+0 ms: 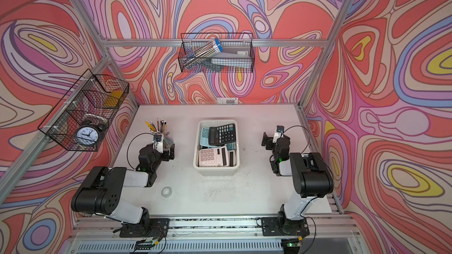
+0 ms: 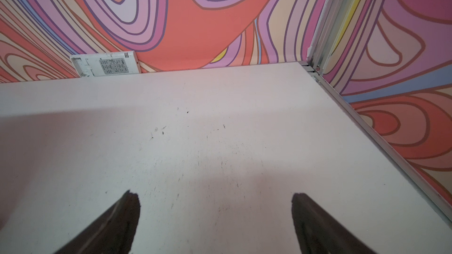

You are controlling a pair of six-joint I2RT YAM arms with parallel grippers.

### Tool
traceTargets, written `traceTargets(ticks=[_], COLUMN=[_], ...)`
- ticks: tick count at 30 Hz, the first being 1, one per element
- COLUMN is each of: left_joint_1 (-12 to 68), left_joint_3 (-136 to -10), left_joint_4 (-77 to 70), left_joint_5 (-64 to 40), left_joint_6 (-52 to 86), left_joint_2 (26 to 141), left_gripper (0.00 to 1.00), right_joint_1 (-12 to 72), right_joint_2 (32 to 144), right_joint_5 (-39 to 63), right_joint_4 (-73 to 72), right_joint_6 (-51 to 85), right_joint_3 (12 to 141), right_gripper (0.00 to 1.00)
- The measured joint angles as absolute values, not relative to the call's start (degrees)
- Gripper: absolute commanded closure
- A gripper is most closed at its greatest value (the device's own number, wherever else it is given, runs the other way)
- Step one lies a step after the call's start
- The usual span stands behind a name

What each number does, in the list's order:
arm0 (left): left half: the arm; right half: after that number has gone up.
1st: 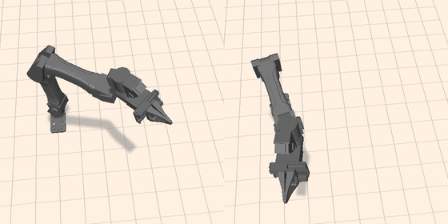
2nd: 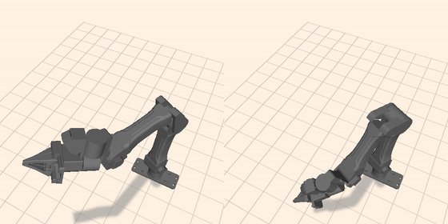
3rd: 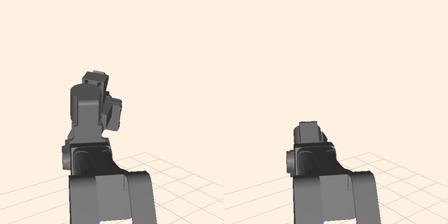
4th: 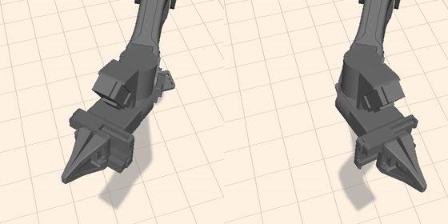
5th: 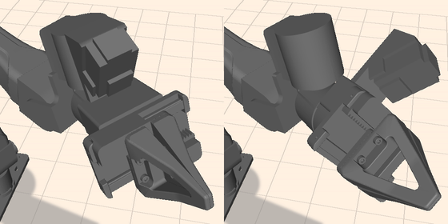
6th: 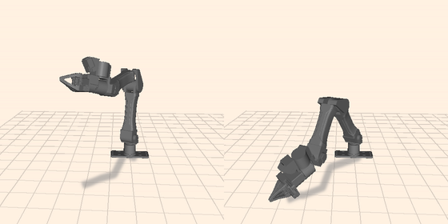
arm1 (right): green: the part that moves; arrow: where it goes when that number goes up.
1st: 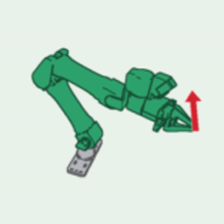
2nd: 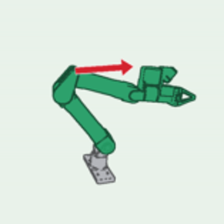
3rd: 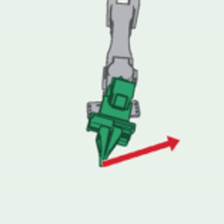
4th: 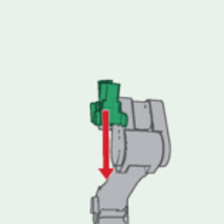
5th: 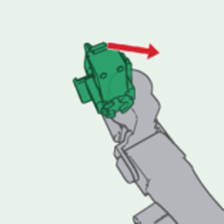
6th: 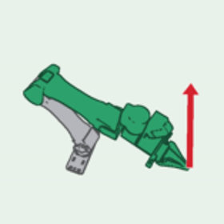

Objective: Put the calculator in the storage box
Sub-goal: Reset both arms

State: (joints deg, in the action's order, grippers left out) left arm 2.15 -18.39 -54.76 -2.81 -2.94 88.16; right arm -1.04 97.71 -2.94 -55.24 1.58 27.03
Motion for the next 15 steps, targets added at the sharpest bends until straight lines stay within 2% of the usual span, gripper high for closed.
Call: traceTargets(ticks=[15], left_joint_1=[2.2], left_joint_3=[-20.6], left_joint_4=[-51.8], left_joint_5=[0.6], left_joint_6=[-1.5], left_joint_2=[88.2], left_gripper=[0.01], right_joint_1=[-1.0], right_joint_2=[97.7], right_joint_5=[-2.7], right_joint_4=[-55.1], right_joint_6=[1.6], right_joint_3=[27.0], right_gripper=[0.02])
